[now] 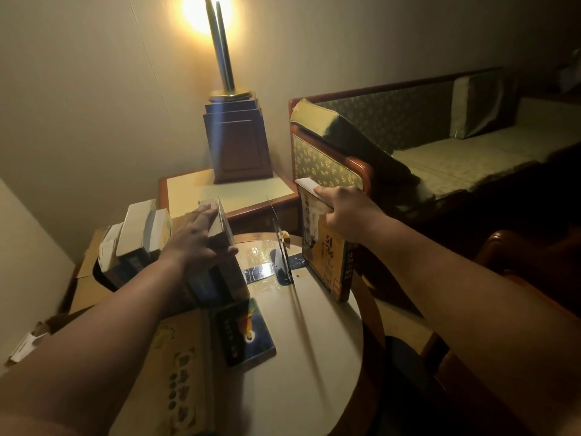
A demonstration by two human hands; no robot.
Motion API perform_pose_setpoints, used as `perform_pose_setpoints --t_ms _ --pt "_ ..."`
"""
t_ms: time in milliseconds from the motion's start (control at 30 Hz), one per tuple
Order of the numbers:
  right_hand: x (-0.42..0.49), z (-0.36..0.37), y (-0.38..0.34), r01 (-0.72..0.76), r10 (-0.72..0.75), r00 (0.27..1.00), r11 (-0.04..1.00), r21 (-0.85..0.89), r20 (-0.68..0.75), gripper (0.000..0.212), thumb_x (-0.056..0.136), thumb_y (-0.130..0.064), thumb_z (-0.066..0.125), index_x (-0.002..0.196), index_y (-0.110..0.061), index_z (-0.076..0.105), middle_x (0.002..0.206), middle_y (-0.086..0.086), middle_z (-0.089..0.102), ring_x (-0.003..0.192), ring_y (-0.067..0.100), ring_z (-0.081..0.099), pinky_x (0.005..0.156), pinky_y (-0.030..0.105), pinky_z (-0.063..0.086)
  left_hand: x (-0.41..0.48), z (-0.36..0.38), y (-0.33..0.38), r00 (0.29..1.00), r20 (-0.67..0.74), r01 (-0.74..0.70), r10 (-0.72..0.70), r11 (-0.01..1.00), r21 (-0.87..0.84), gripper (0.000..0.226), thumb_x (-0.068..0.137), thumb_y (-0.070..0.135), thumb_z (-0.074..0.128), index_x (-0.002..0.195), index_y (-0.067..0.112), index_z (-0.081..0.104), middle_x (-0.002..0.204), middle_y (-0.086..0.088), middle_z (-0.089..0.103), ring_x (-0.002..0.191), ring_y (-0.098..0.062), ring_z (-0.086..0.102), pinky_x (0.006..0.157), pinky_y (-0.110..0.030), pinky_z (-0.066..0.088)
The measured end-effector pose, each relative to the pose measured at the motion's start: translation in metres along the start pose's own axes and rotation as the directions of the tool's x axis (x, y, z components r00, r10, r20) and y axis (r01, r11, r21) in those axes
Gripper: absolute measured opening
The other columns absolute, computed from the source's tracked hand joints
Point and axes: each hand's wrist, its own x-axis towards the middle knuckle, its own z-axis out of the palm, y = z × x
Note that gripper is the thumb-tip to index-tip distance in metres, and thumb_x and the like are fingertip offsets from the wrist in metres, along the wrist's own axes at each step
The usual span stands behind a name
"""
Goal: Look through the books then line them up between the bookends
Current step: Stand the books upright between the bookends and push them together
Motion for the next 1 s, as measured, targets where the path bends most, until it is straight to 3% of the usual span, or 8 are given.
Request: perform_pose_setpoints --t_ms 67,133,200,333,500,700,867,1000 --pt "0.004 -0.007 -0.009 -0.012 0.015 0.998 0.999 0.045 -0.058 0.06 0.099 -0.007 0.049 0.155 -0.024 0.035 0.135 0.013 0.059 0.109 0.029 0.067 0.068 0.024 0.061 0.001 0.001 -0.001 1.0 -0.005 0.005 -0.005 1.0 0.004 0.111 0.068 0.064 0.072 0.154 0.016 0.02 0.163 -0.004 0.016 0.149 -0.028 0.016 0.117 -0.052 0.027" --pt "0.008 -0.017 -0.023 0.01 -0.001 0.986 0.999 0.053 -0.167 0.058 0.1 -0.007 0.052 0.155 -0.022 0.037 0.14 0.012 0.058 0.116 0.026 0.065 0.063 0.007 0.051 0.003 0.001 -0.002 1.0 -0.003 0.008 -0.008 1.0 0.002 0.109 0.07 0.059 0.075 0.154 0.016 0.02 0.163 -0.004 0.016 0.149 -0.028 0.015 0.117 -0.053 0.026" --pt "0.014 -0.032 -0.04 0.056 -0.041 0.96 0.997 0.044 -0.276 0.058 0.099 -0.005 0.054 0.153 -0.018 0.039 0.143 0.01 0.056 0.121 0.023 0.063 0.058 0.0 0.041 0.004 0.001 -0.003 1.0 0.006 0.009 -0.009 1.0 -0.007 0.109 0.07 0.058 0.076 0.154 0.016 0.021 0.163 -0.004 0.016 0.149 -0.027 0.015 0.117 -0.053 0.025" --pt "0.03 -0.064 -0.078 0.105 -0.088 0.923 0.994 0.027 -0.375 0.057 0.097 -0.005 0.059 0.151 -0.015 0.044 0.142 0.005 0.058 0.119 0.02 0.064 0.084 0.018 0.052 0.004 0.0 -0.003 0.999 0.027 0.029 -0.028 0.999 -0.027 0.109 0.07 0.055 0.078 0.153 0.016 0.02 0.163 -0.004 0.015 0.15 -0.026 0.014 0.118 -0.051 0.024" --pt "0.045 -0.088 -0.122 0.119 -0.094 0.913 0.992 0.039 -0.396 0.055 0.096 -0.011 0.063 0.148 -0.012 0.047 0.125 0.002 0.065 0.099 0.019 0.071 0.083 0.027 0.06 0.005 -0.004 0.001 0.998 0.05 0.045 -0.044 0.999 -0.021 0.108 0.072 0.051 0.079 0.154 0.017 0.018 0.163 -0.003 0.013 0.15 -0.025 0.01 0.12 -0.049 0.019" --pt "0.061 -0.095 -0.146 0.114 -0.11 0.926 0.993 -0.01 -0.362 0.049 0.093 -0.025 0.069 0.139 -0.013 0.057 0.113 -0.003 0.067 0.085 0.017 0.068 0.084 0.029 0.06 0.003 -0.006 0.003 0.995 0.072 0.069 -0.067 0.997 -0.026 0.109 0.072 0.055 0.077 0.154 0.02 0.015 0.164 0.0 0.008 0.151 -0.023 0.005 0.122 -0.046 0.014" --pt "0.069 -0.092 -0.158 0.148 -0.154 0.918 0.988 -0.045 -0.366 0.046 0.093 -0.026 0.067 0.137 -0.016 0.058 0.1 -0.009 0.061 0.058 0.008 0.051 0.071 0.018 0.051 0.004 -0.009 0.004 0.994 0.088 0.072 -0.069 0.997 -0.027 0.108 0.073 0.048 0.079 0.155 0.018 0.015 0.164 -0.001 0.007 0.151 -0.023 0.006 0.121 -0.044 0.012" --pt "0.072 -0.072 -0.157 0.118 -0.132 0.928 0.991 -0.06 -0.348 0.041 0.094 -0.022 0.067 0.133 -0.015 0.061 0.097 -0.006 0.065 0.069 0.013 0.061 0.069 0.019 0.054 0.002 -0.009 0.004 0.993 0.098 0.078 -0.071 0.994 -0.071 0.107 0.074 0.042 0.08 0.155 0.018 0.014 0.164 0.001 0.006 0.151 -0.024 0.006 0.121 -0.047 0.016"
